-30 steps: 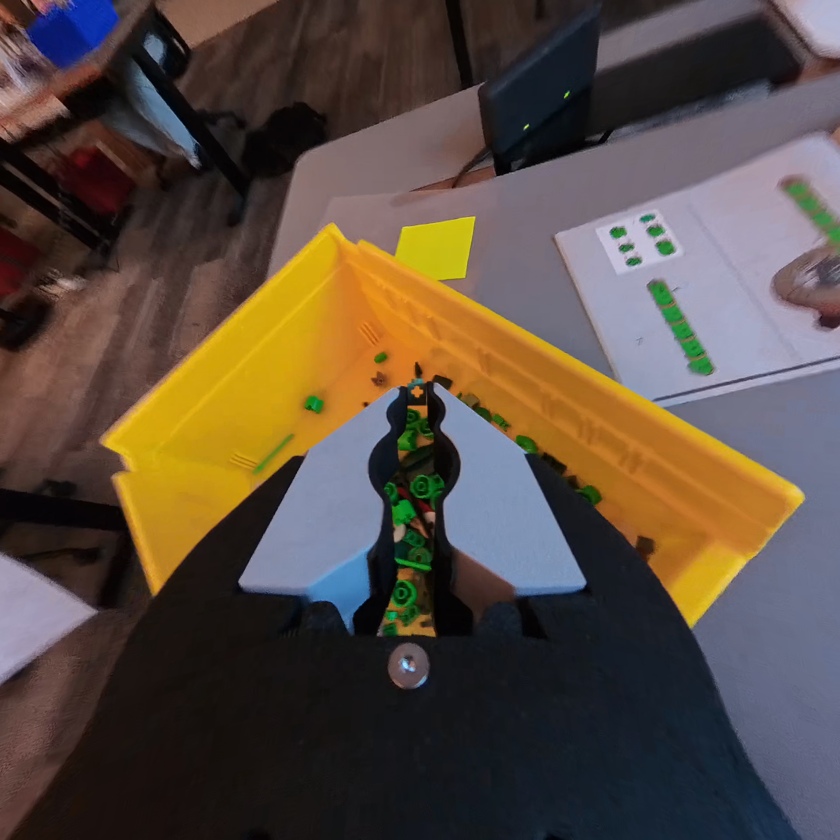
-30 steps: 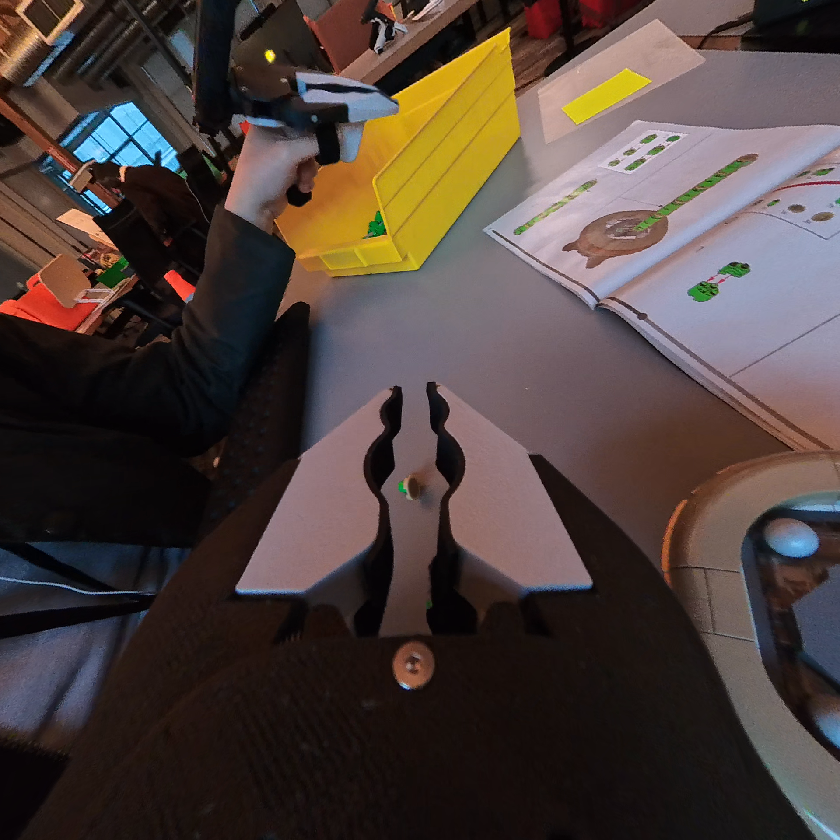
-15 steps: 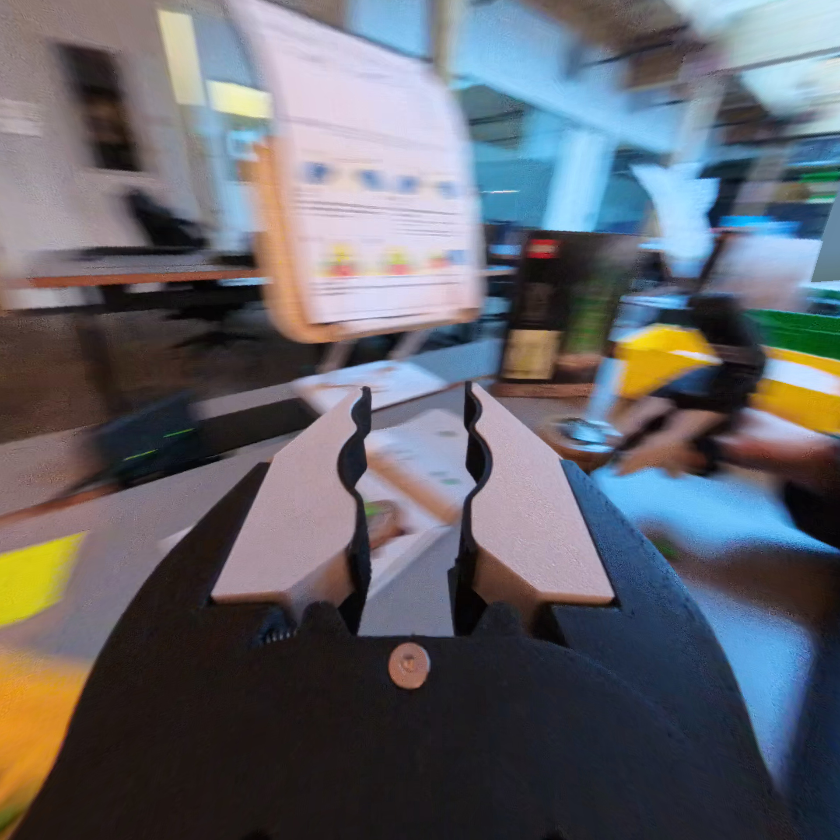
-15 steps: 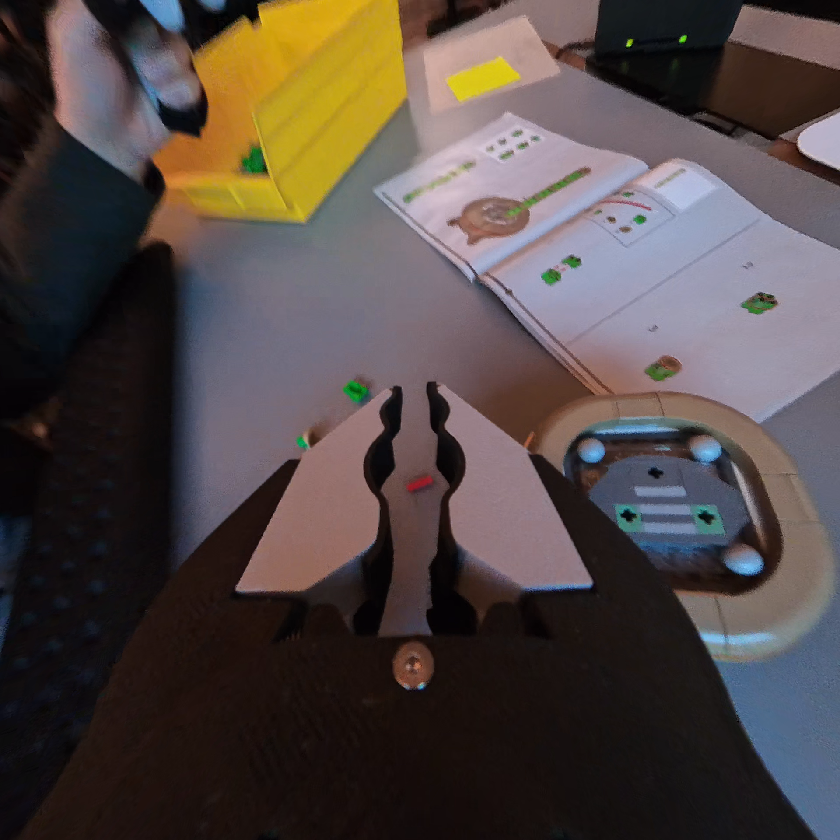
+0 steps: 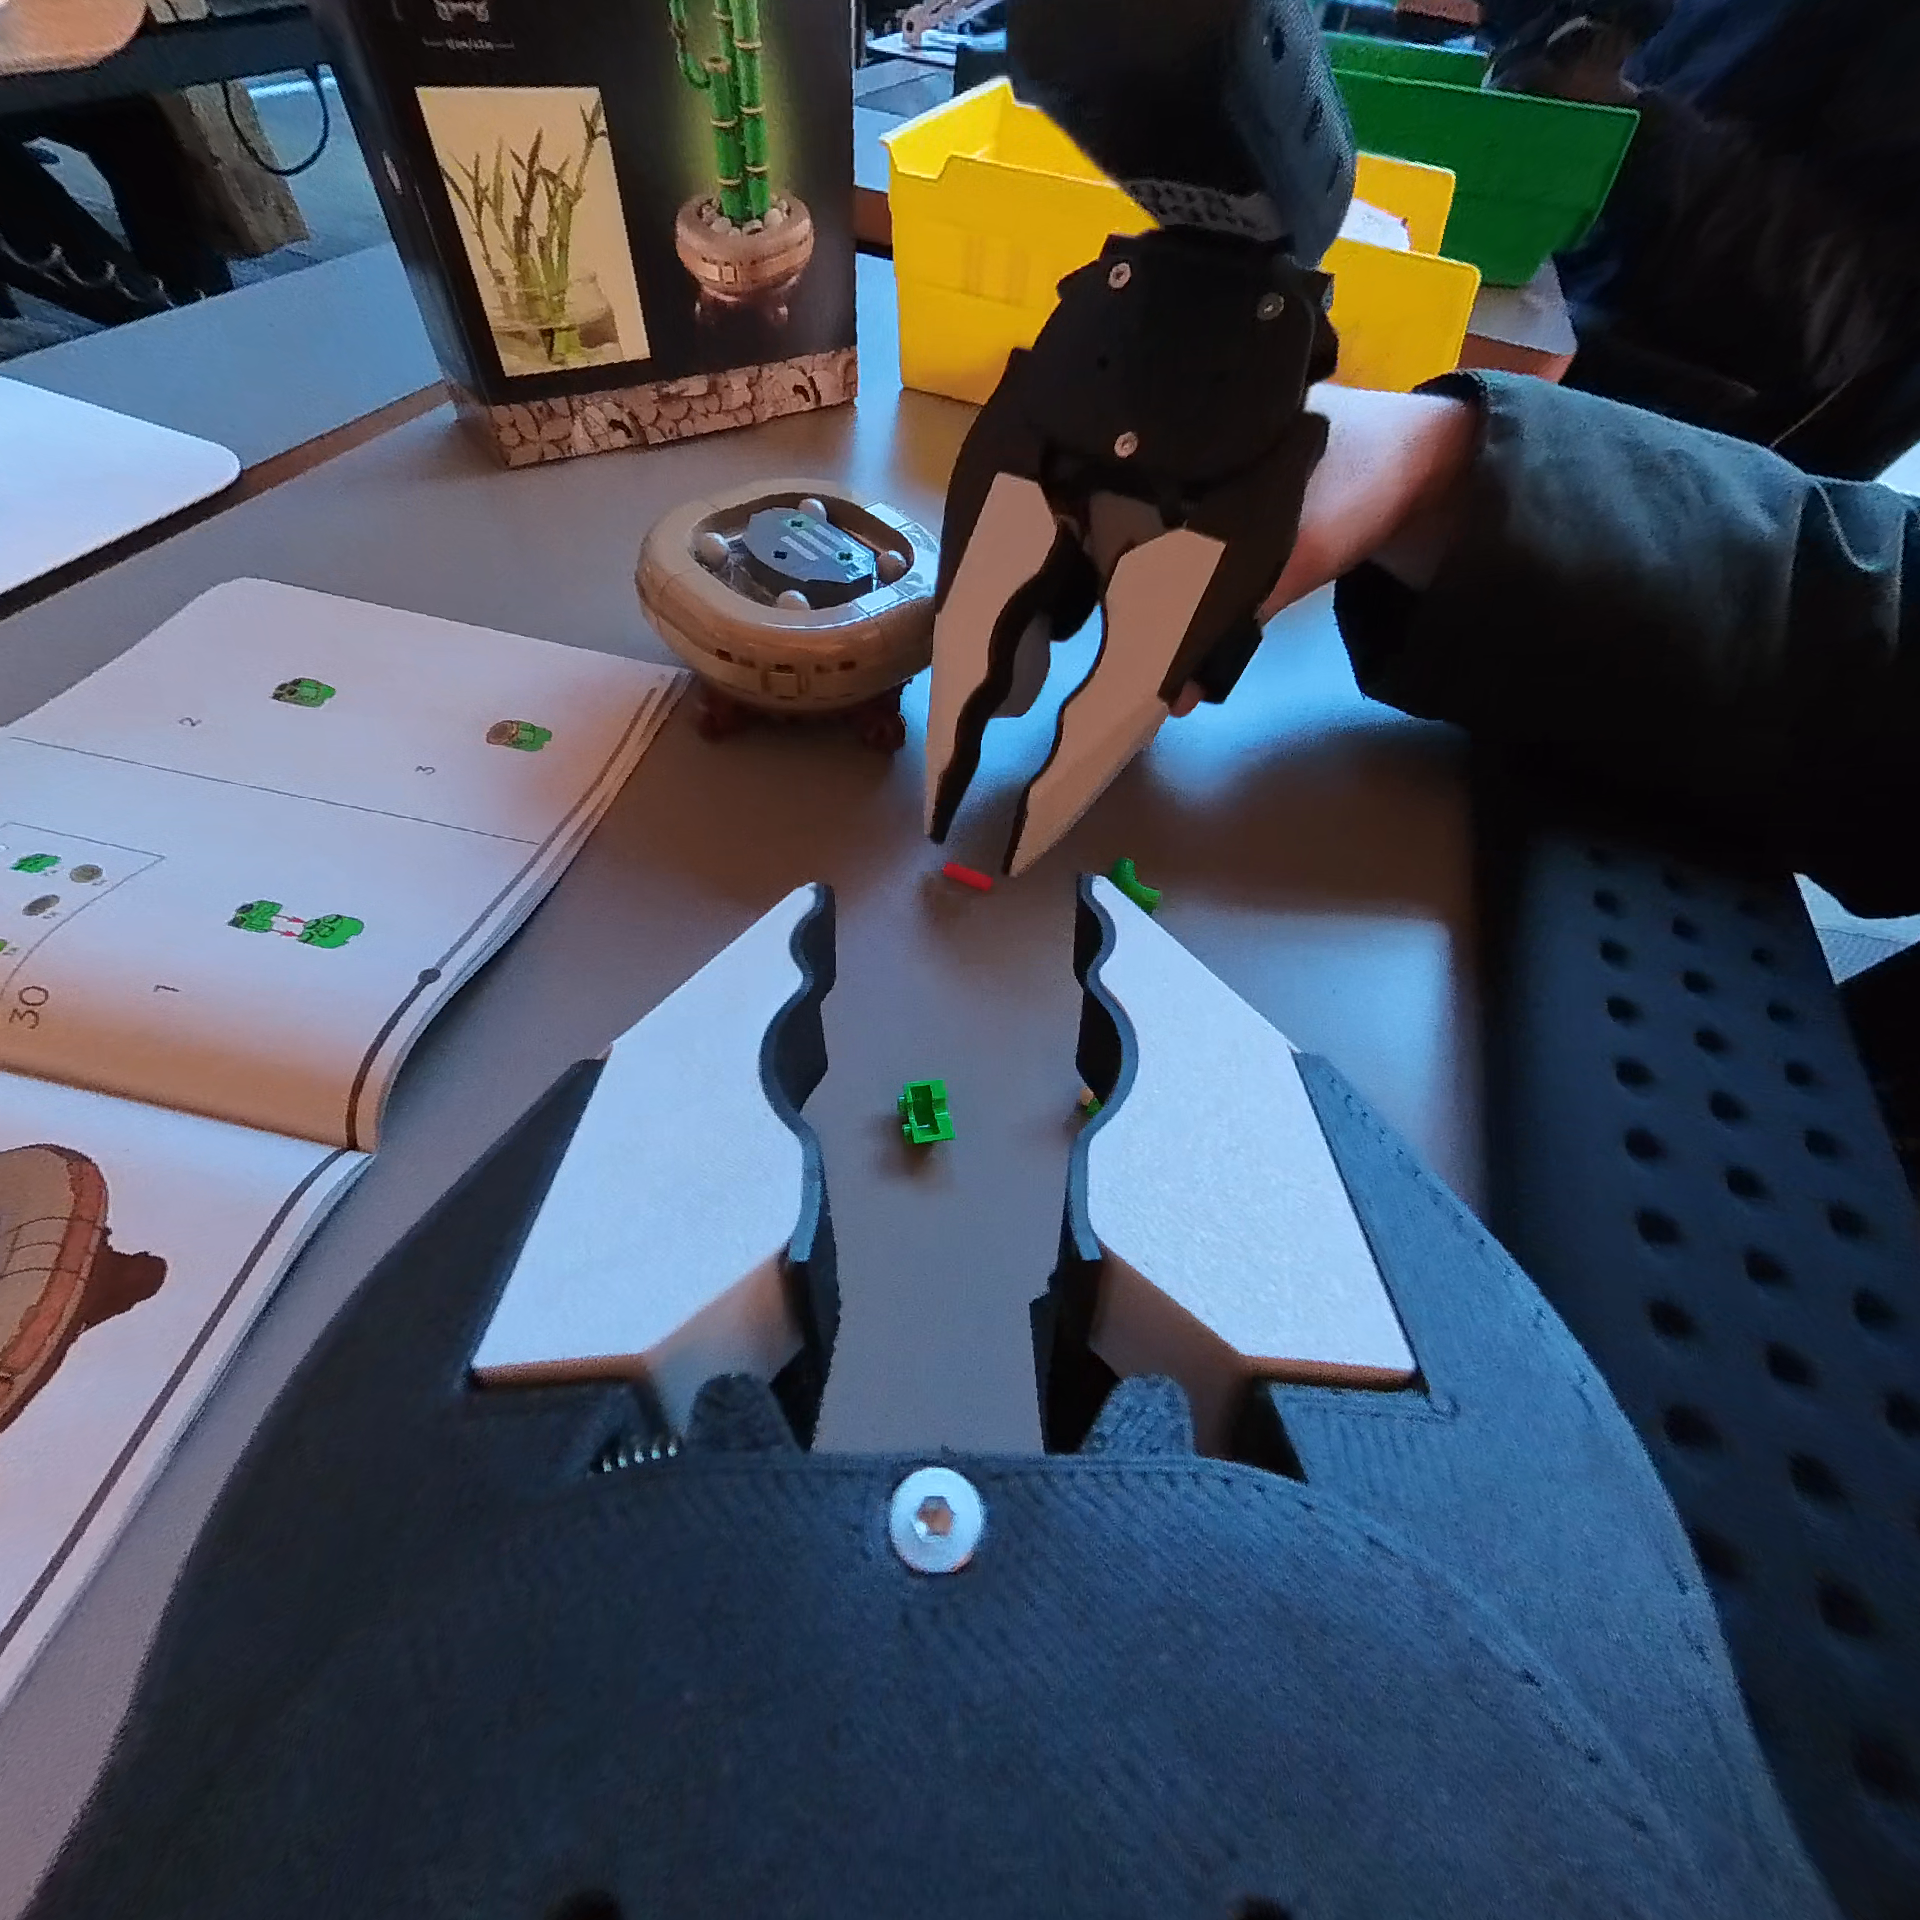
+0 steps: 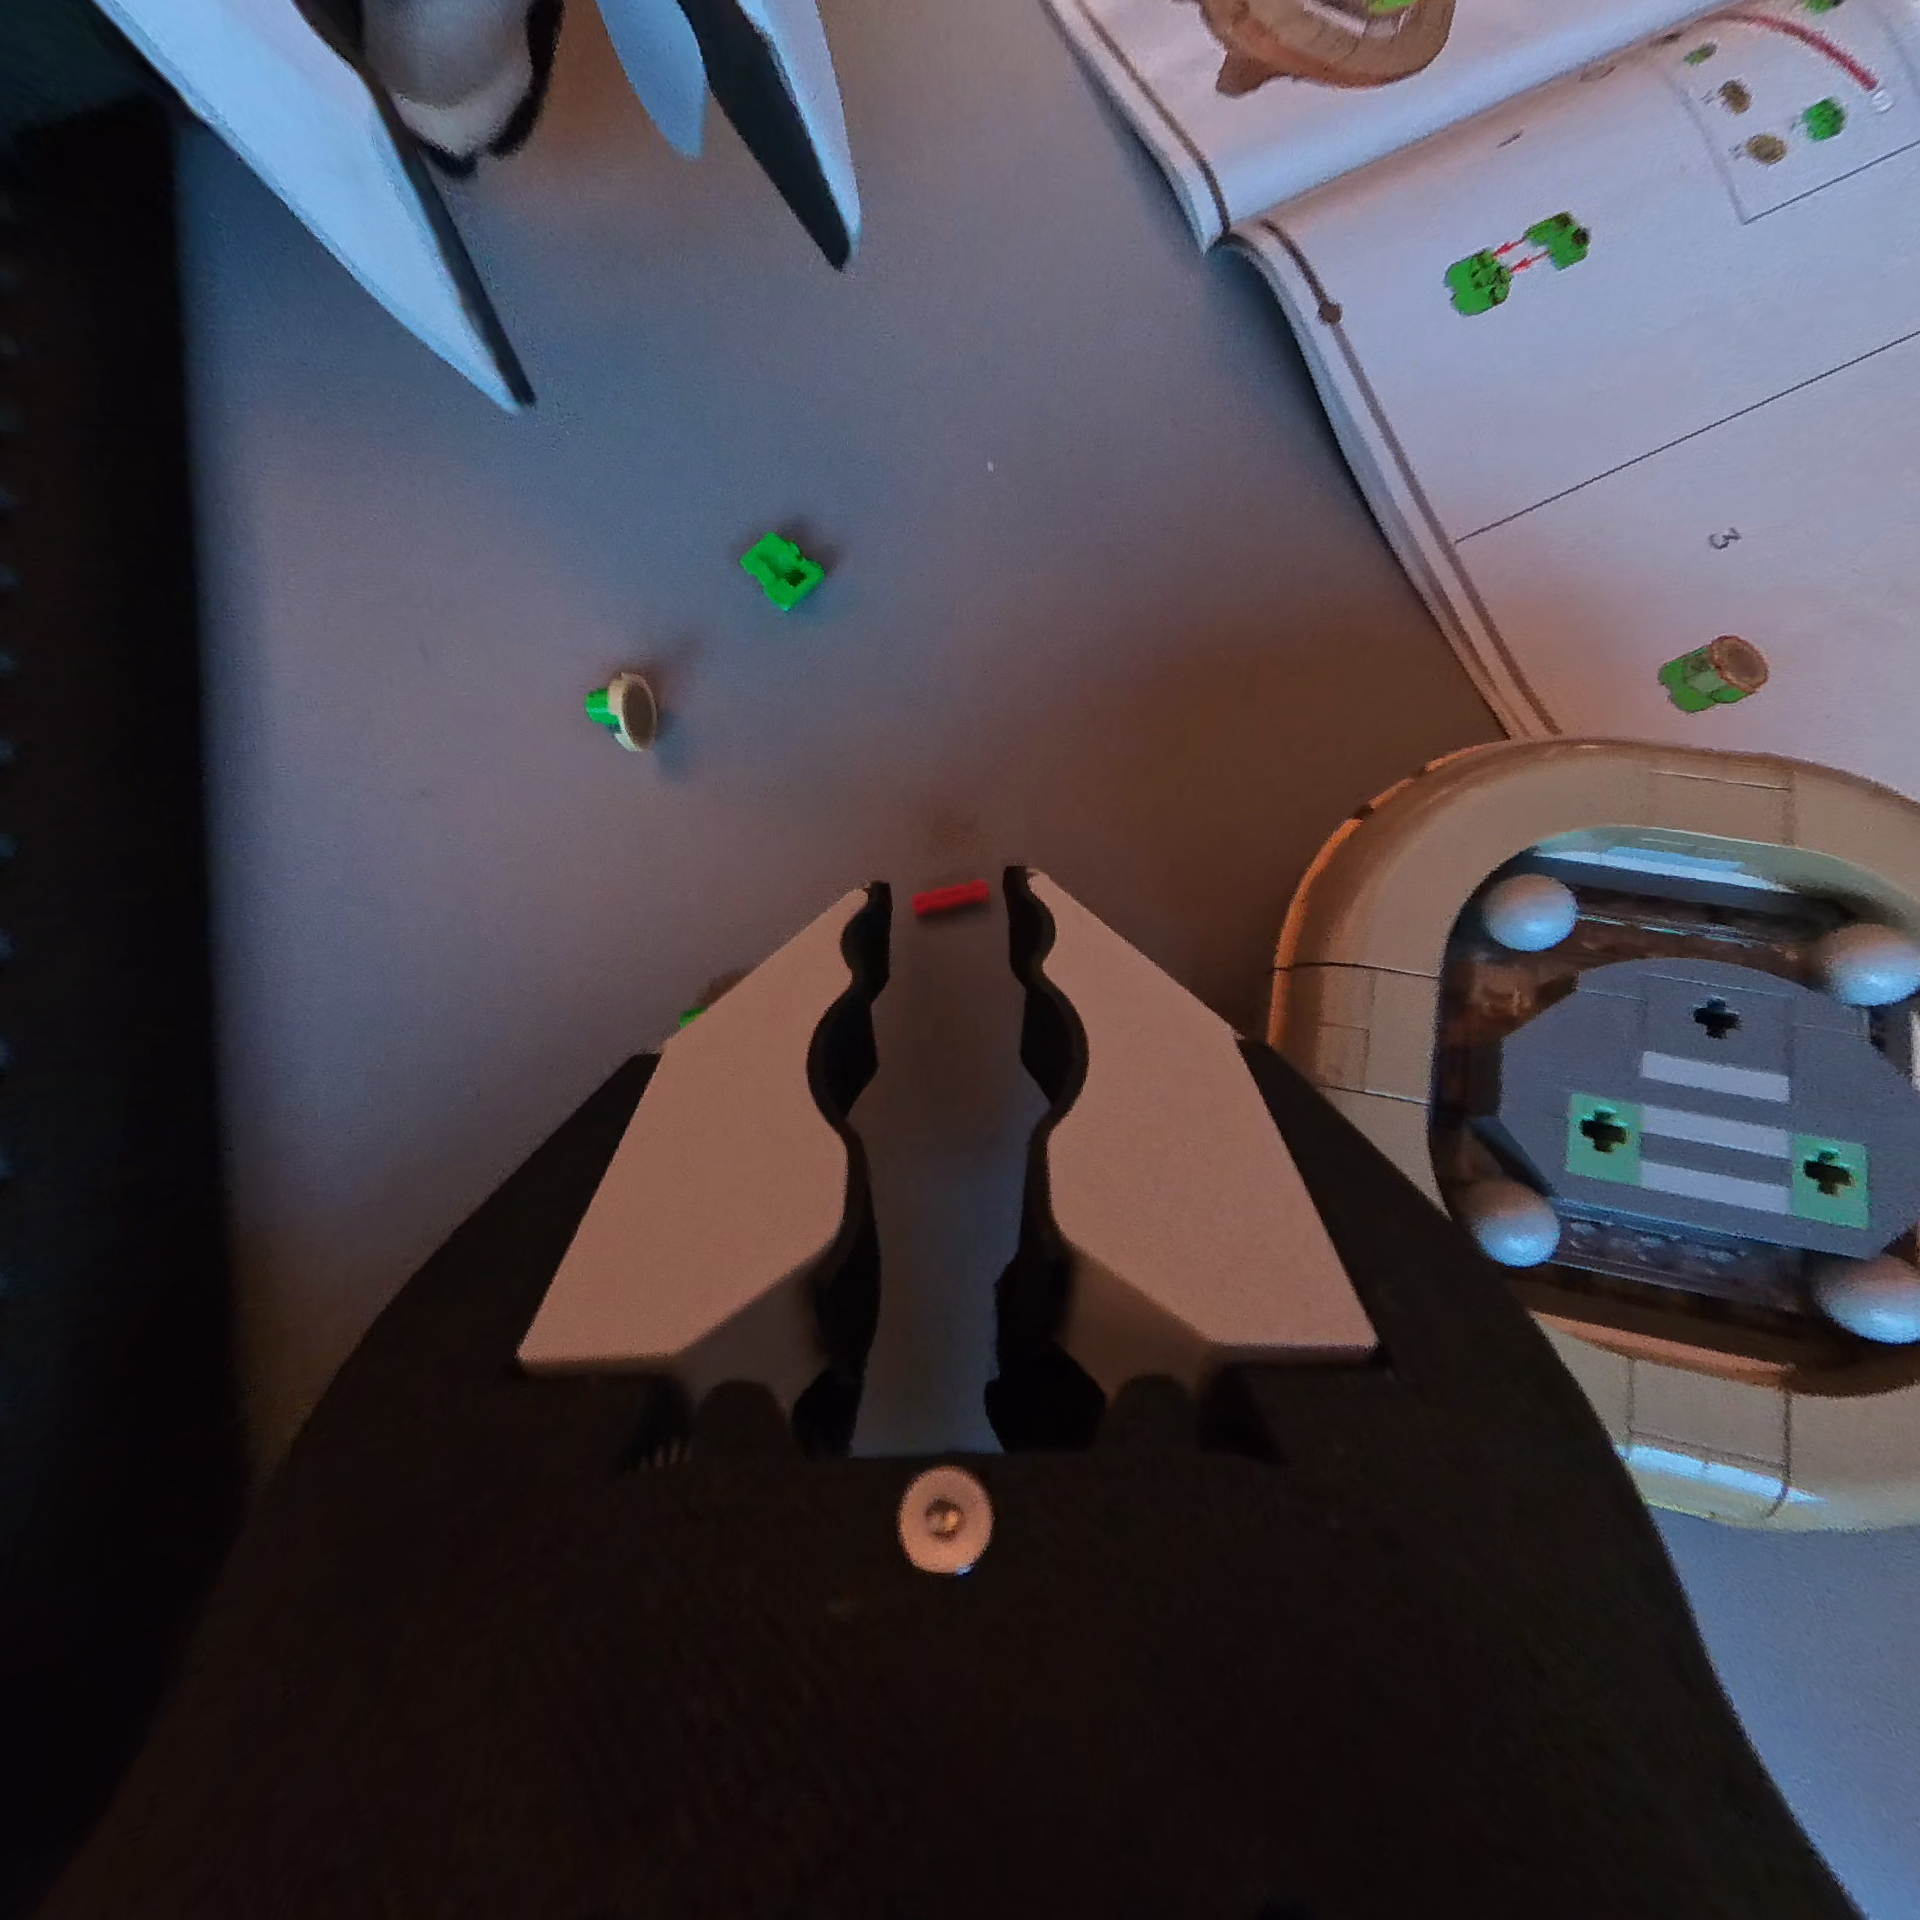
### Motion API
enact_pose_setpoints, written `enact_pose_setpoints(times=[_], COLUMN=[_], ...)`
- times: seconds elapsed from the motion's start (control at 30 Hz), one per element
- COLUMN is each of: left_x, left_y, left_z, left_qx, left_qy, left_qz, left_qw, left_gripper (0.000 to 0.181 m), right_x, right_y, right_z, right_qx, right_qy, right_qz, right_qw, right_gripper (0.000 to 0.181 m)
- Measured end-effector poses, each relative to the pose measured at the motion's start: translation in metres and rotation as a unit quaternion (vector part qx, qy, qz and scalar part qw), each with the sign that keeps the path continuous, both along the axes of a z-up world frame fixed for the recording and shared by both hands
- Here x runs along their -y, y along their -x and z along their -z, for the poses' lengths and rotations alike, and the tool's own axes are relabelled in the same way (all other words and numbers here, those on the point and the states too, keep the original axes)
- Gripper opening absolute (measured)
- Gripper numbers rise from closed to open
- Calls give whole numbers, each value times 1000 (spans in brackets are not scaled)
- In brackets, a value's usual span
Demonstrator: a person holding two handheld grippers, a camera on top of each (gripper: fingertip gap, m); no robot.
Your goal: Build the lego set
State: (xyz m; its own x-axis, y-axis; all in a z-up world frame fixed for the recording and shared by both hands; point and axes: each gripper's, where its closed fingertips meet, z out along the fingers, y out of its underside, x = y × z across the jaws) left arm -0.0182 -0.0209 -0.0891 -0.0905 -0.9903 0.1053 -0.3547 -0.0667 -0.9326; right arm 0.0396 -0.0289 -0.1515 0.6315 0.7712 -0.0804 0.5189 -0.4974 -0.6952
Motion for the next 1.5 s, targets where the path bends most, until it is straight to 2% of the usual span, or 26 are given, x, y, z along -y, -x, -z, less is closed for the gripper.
enact_pose_setpoints(times=[0.13, 0.3, 0.4, 0.47, 0.53, 0.67, 0.9, 1.07, 1.5], left_x=[0, 3, 9, 9, 9, 12, 24, 30, 41], left_y=[2, 2, 2, 3, 6, 11, 18, 23, 24], left_z=[3, 8, -1, -10, -18, -29, -43, -50, -47], left_qx=[-9, -19, 2, 24, 40, 63, 92, 104, 94], left_qy=[-6, 1, 46, 76, 99, 127, 153, 164, 163], left_qz=[3, 14, 36, 48, 59, 80, 122, 144, 174], left_qw=[1000, 1000, 998, 996, 993, 987, 976, 970, 967], left_gripper=[45, 44, 45, 44, 43, 41, 37, 35, 32], right_x=[2, 2, -2, 2, 12, 24, 41, 46, 44], right_y=[2, 6, 25, 42, 53, 59, 68, 72, 80], right_z=[10, 6, -30, -71, -105, -130, -160, -165, -149], right_qx=[22, 31, 13, -15, -46, -72, -144, -128, -74], right_qy=[9, -9, -130, -255, -337, -397, -435, -472, -475], right_qz=[-9, -20, -65, -97, -111, -120, -133, -141, -159], right_qw=[1000, 999, 989, 962, 934, 907, 879, 861, 862], right_gripper=[20, 14, 14, 14, 13, 13, 14, 13, 14])
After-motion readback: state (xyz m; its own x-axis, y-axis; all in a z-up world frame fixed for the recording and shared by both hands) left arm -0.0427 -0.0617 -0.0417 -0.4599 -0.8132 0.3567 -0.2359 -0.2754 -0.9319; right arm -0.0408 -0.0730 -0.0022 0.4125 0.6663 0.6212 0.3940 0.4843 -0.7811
